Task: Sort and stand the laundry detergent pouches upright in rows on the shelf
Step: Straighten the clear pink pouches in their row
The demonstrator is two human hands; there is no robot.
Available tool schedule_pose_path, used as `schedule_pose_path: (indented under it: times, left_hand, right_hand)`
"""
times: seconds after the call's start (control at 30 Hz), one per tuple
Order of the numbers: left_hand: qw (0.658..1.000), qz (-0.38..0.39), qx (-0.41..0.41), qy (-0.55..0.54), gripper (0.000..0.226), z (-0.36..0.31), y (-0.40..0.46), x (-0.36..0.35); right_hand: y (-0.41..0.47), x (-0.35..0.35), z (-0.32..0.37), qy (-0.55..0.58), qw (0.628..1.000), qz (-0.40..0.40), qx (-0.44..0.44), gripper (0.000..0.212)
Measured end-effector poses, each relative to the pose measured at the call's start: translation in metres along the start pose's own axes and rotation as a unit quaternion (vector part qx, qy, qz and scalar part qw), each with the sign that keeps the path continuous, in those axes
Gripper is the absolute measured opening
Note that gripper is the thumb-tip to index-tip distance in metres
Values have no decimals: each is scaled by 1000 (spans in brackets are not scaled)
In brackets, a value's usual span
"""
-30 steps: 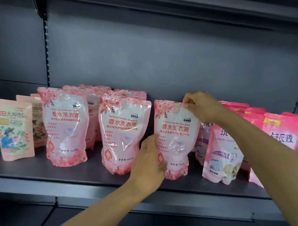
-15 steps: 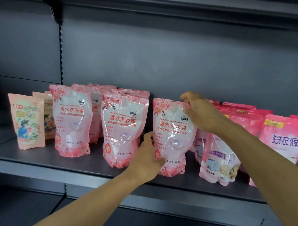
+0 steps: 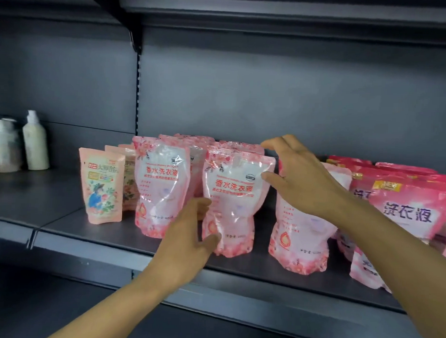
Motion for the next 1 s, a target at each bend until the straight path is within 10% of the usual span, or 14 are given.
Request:
schedule_pose_path:
  times: [0.27,0.63,1.0]
  left_hand:
    - [997,-61,41,27,65,92,31,73]
    - [987,70,67,-125,117,162,66,38]
    - [990,49,118,-58,109,177,74,19]
  right_hand:
    - [63,-57,57,-13,1000,6,-10,38]
    - [124,-108,77,-76,990,49,-106,19]
    - [136,-121,55,-158,981,40,-110,37]
Point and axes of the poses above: each hand's wrist, its own y-axis towards the middle knuckle, its own x-axis out of the back of the hand, z = x × y, the point moved 4 cm from there along y, towards the middle knuckle, and after that the axes turned 10 degrees about y, right-handed, at the moved point
